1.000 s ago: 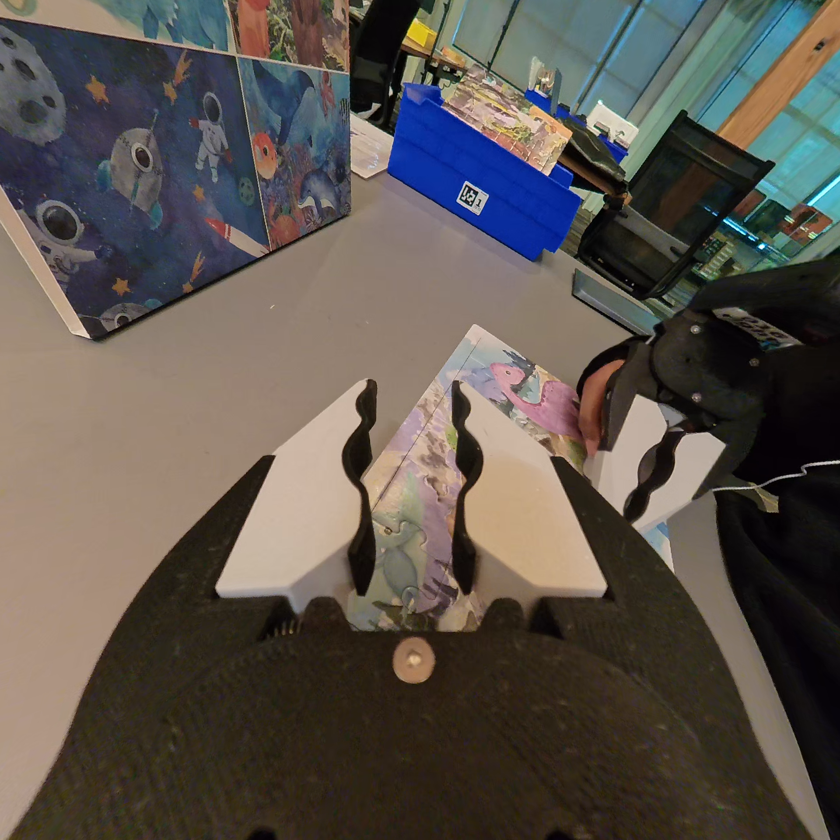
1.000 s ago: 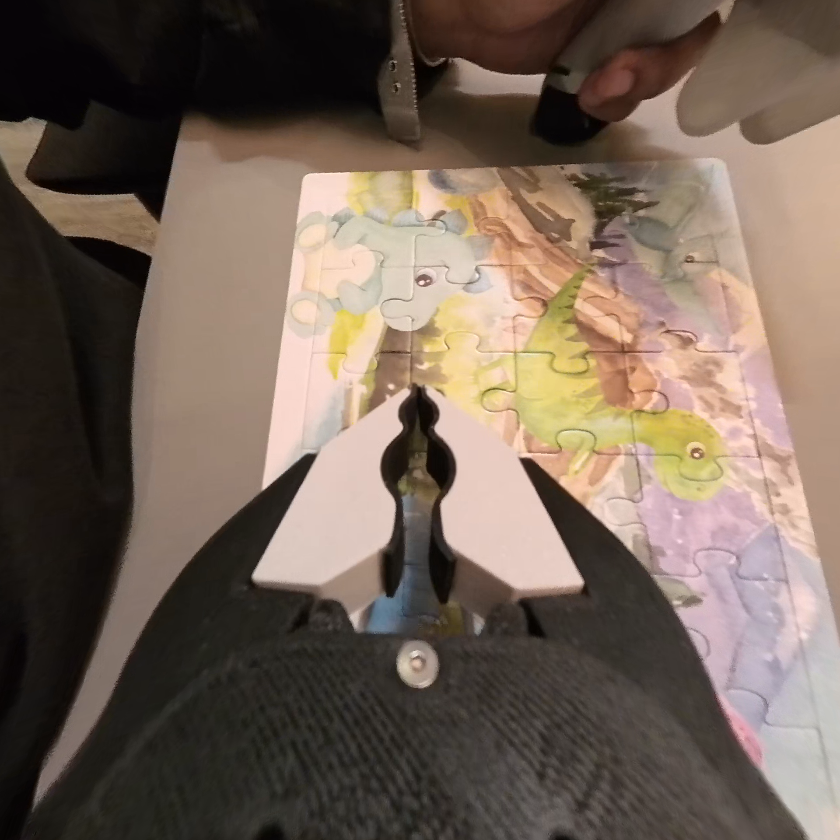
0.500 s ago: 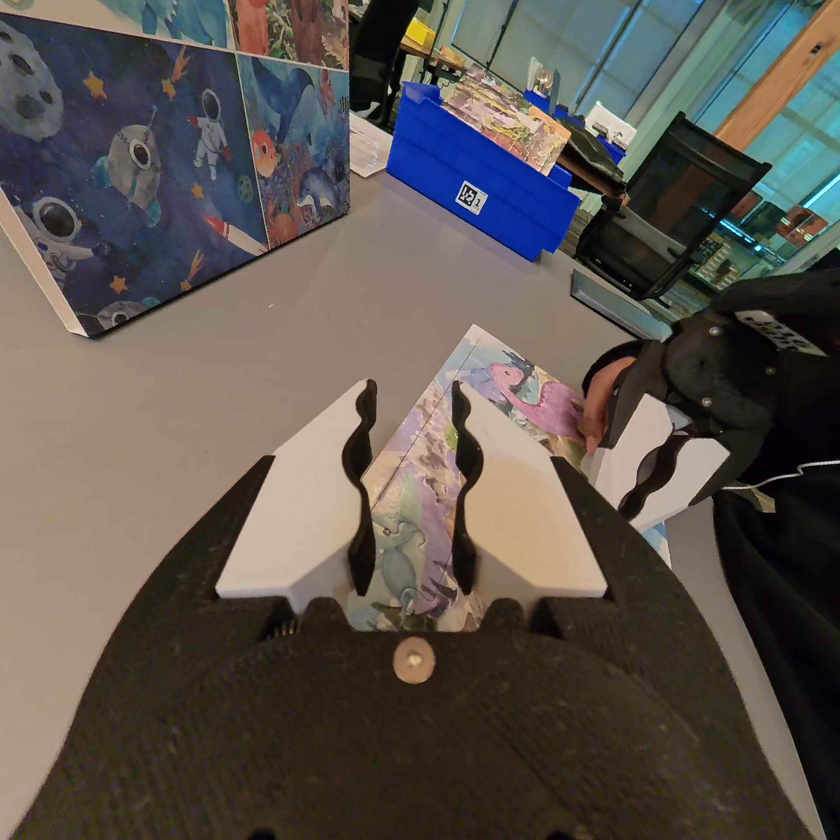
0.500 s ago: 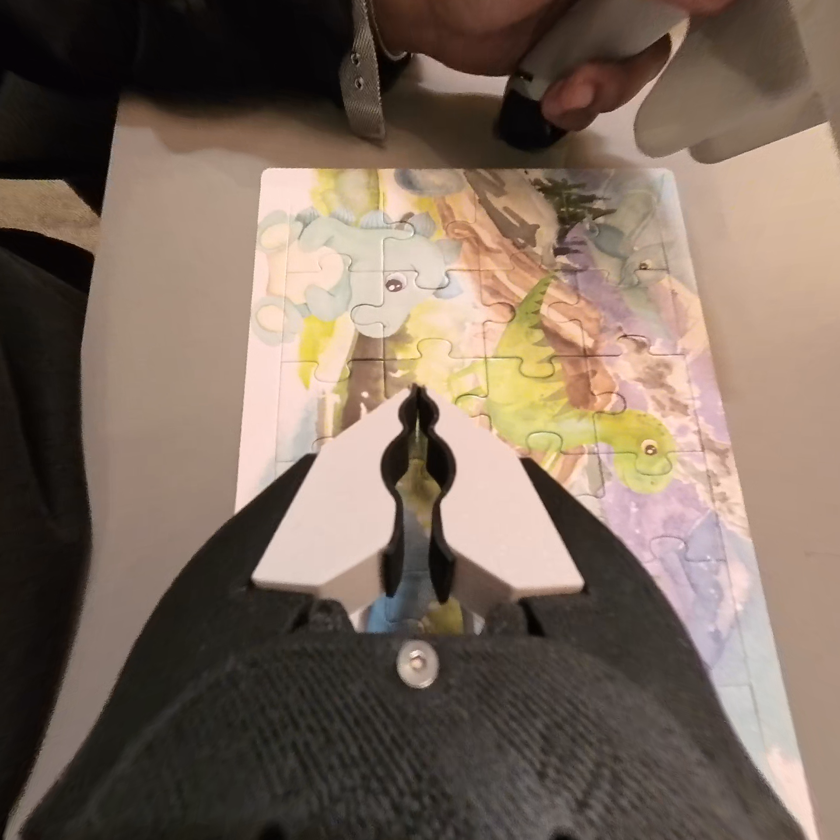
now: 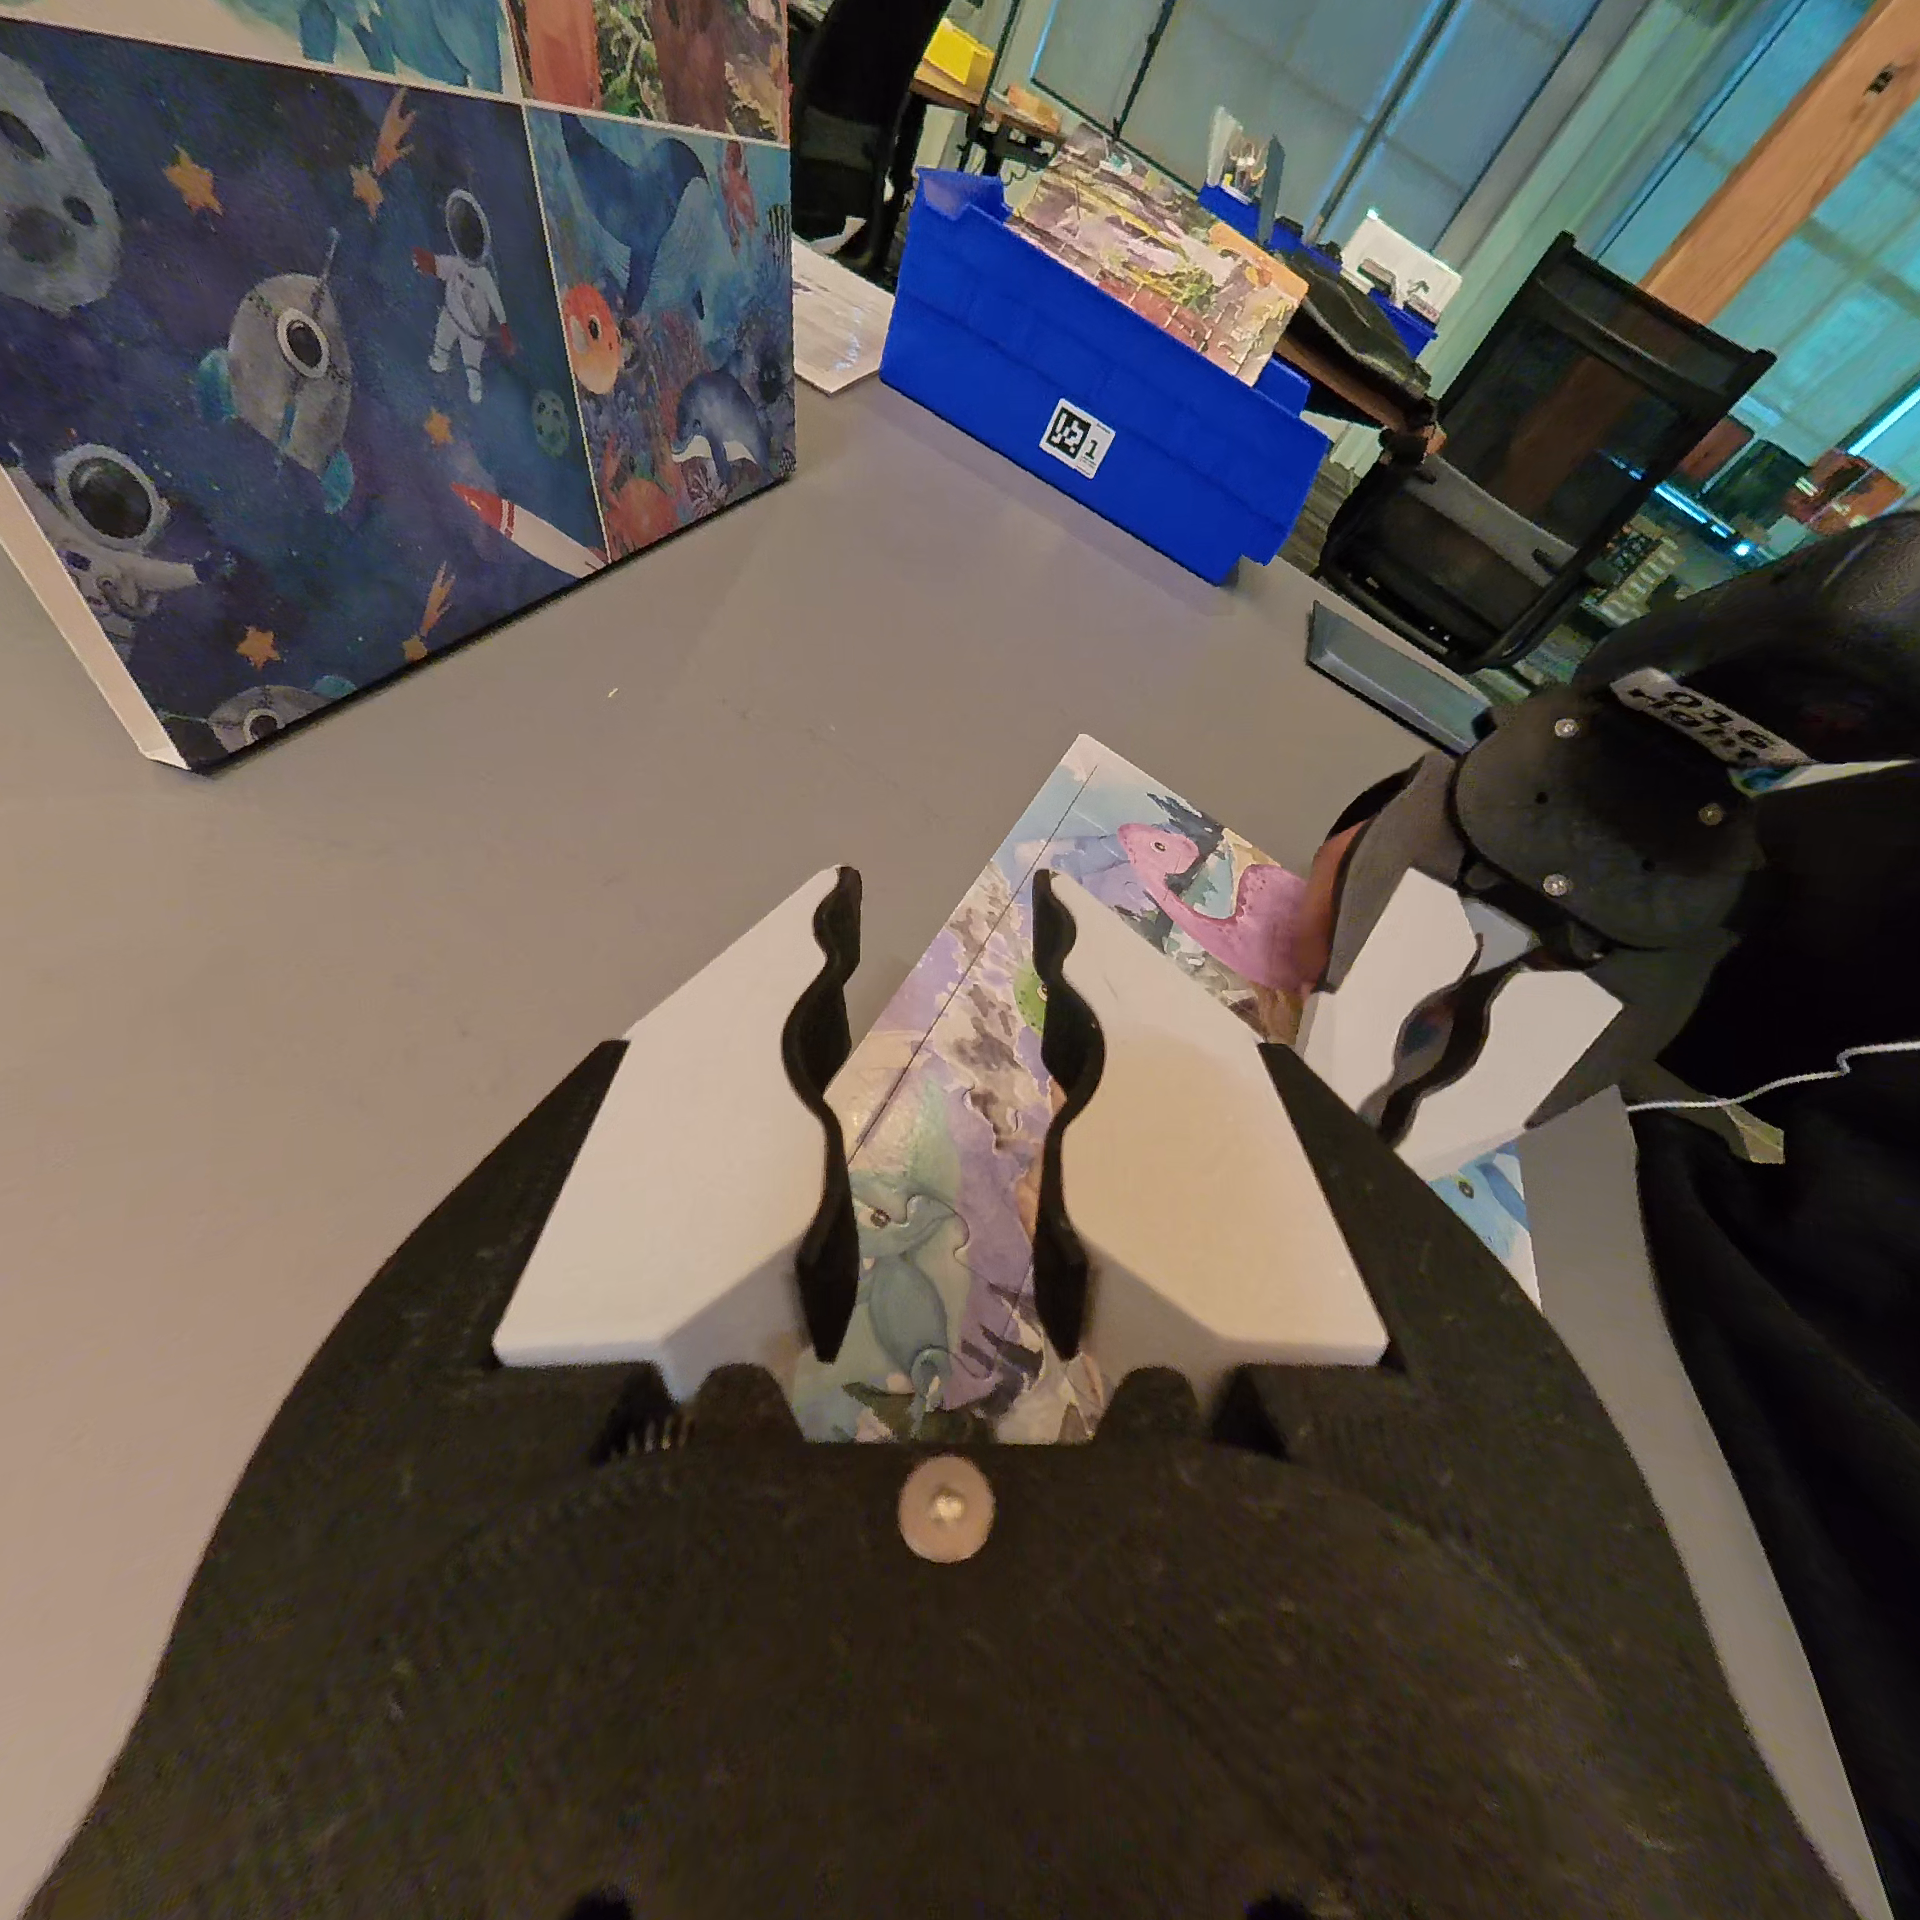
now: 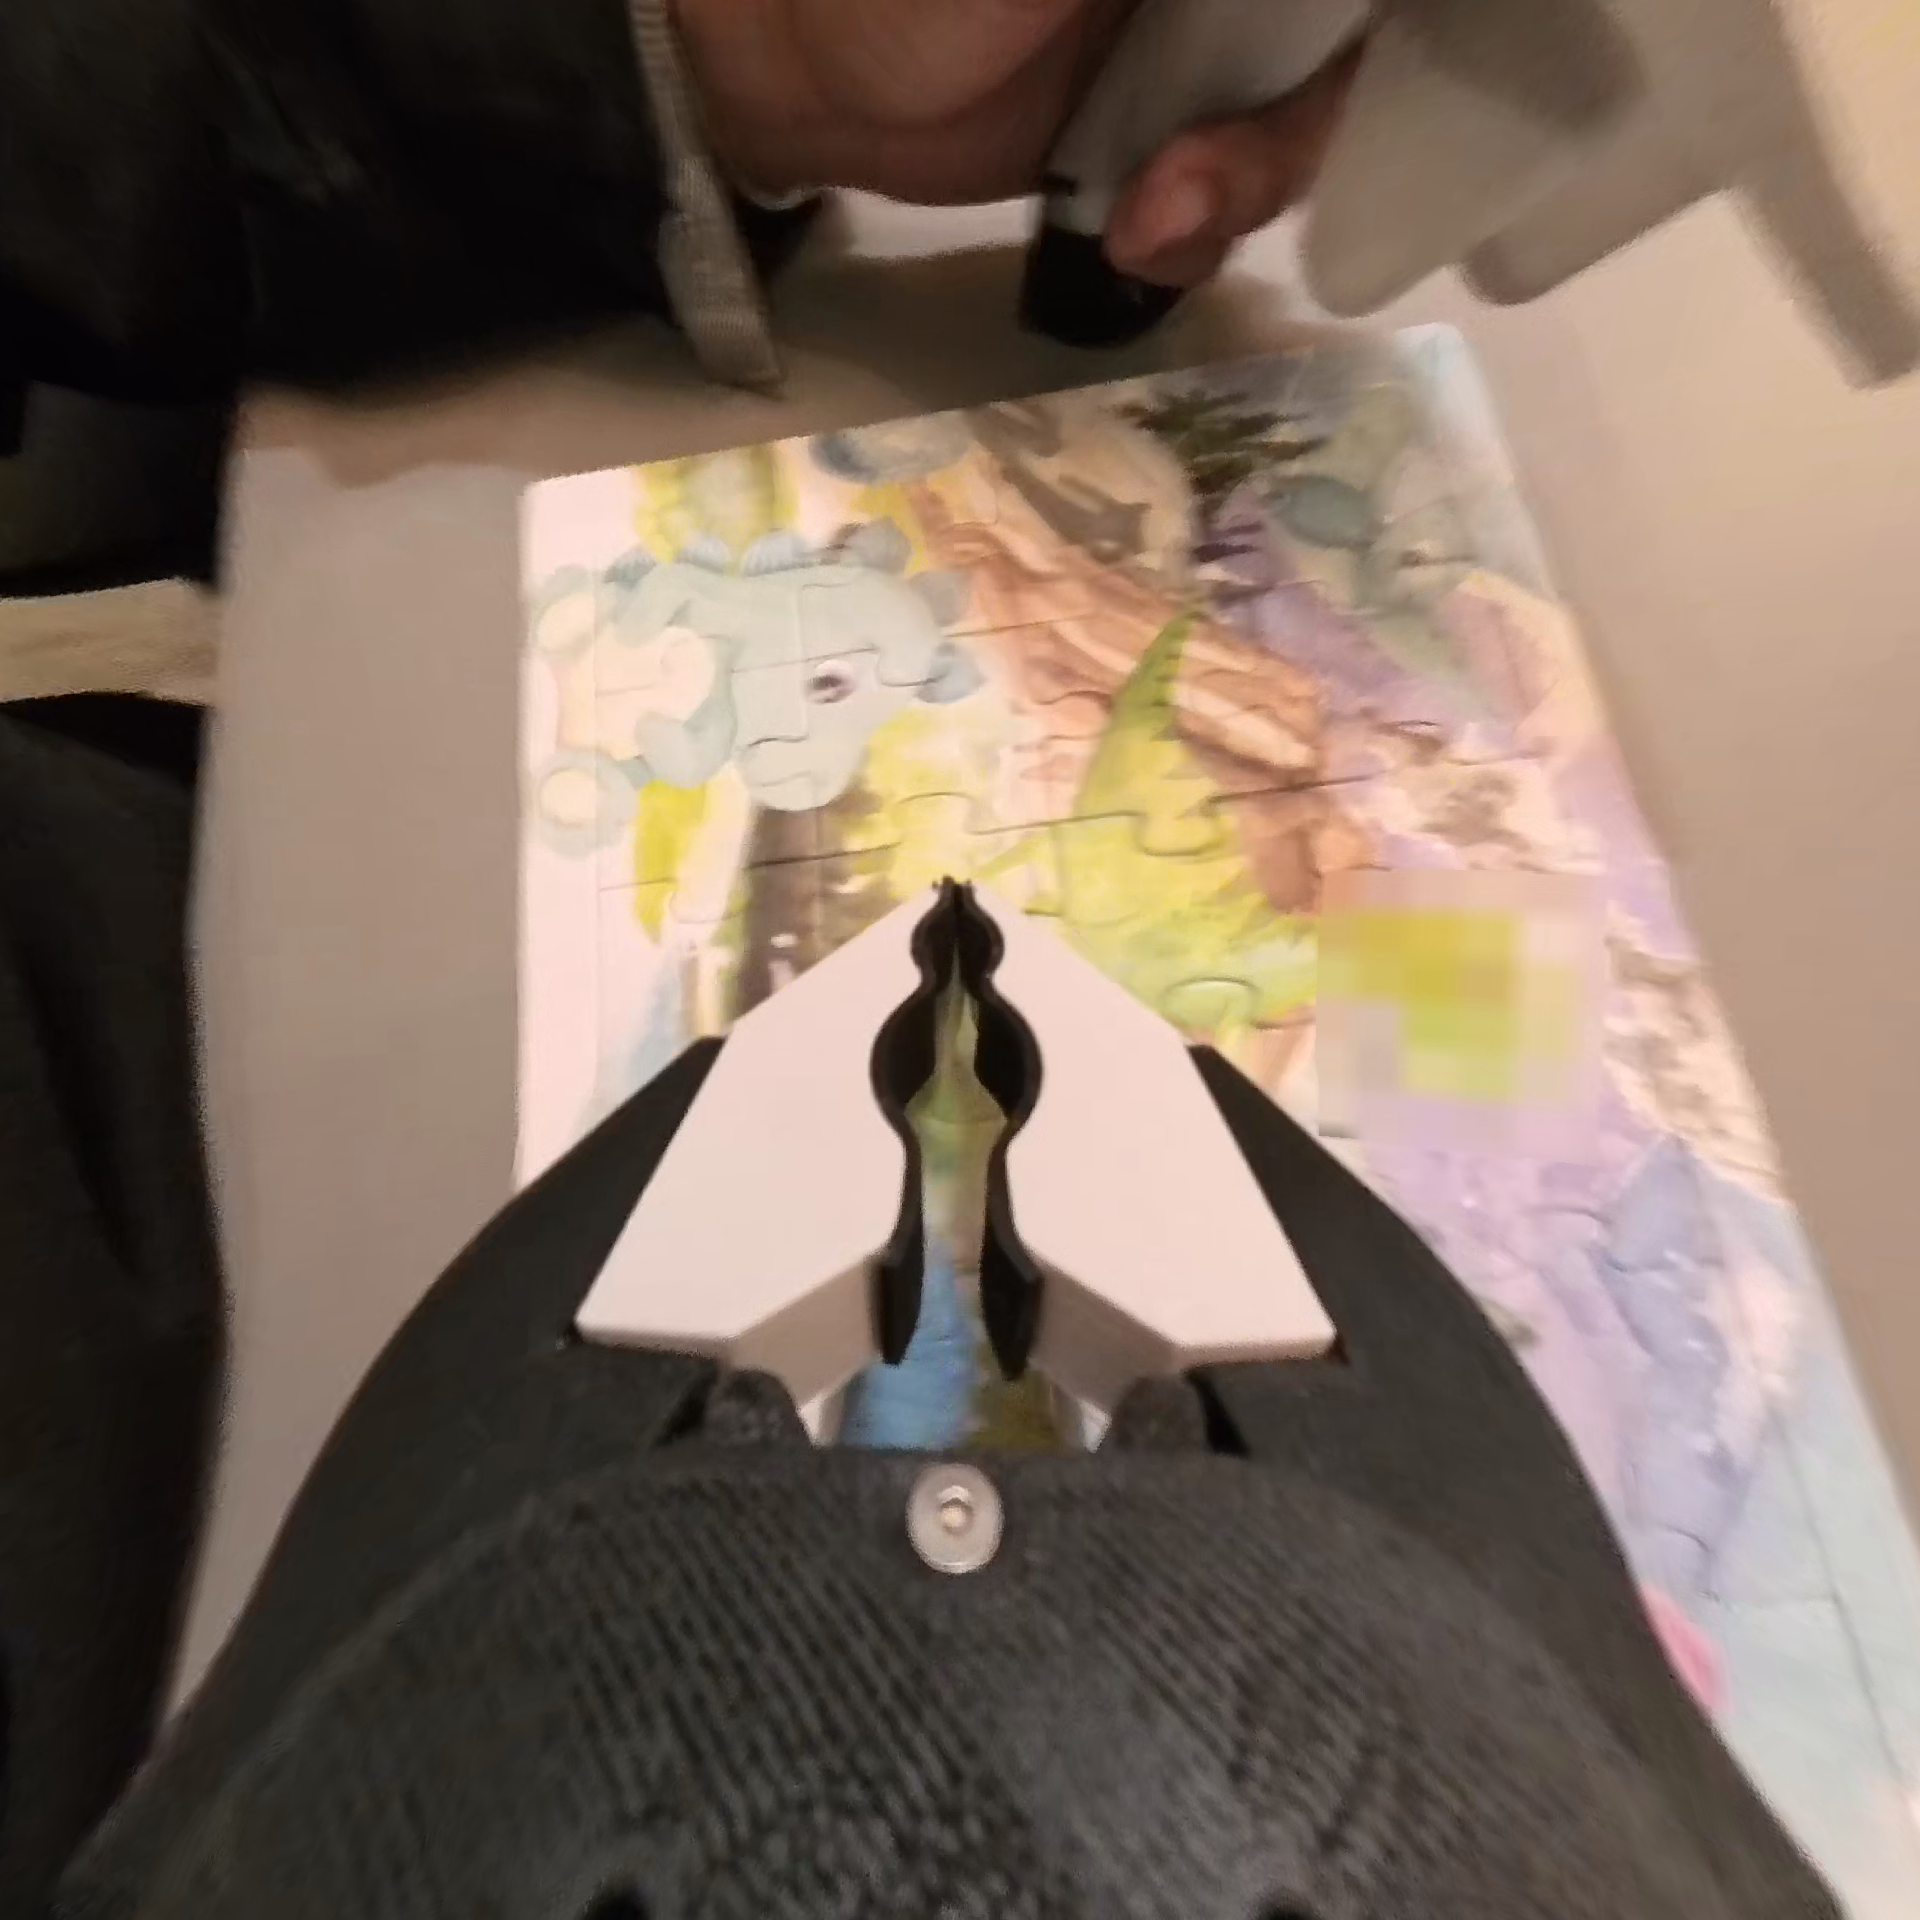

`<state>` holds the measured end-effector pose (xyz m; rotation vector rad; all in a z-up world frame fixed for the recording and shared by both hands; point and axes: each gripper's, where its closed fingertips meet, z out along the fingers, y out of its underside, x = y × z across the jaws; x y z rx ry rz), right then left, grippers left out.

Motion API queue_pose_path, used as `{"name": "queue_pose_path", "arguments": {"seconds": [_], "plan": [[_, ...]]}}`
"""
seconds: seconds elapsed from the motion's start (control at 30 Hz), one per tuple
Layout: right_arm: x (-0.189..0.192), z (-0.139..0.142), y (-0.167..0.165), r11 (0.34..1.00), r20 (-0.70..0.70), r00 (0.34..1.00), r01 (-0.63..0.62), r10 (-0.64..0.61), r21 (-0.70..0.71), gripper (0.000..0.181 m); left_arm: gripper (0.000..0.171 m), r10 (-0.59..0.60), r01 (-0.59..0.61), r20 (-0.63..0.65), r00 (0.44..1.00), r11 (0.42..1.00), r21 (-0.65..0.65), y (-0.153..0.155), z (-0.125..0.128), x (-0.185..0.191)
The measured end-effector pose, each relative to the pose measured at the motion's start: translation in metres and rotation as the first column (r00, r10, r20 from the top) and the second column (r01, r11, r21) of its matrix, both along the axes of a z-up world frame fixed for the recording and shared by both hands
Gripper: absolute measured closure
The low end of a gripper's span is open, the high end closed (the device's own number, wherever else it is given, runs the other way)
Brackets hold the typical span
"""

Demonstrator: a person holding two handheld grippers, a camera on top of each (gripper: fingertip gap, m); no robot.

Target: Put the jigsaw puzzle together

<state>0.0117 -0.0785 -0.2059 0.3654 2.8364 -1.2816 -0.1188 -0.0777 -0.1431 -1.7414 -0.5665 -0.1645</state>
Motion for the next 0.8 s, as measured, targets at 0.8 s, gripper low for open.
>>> {"name": "queue_pose_path", "arguments": {"seconds": [0.8], "plan": [[-0.042,0.000,0.040,0.986,-0.034,0.986,0.164,-0.163,0.007,0.181,0.141,-0.004,0.004,0.001,1.000,1.000,0.001,0.001,0.000,0.001]]}}
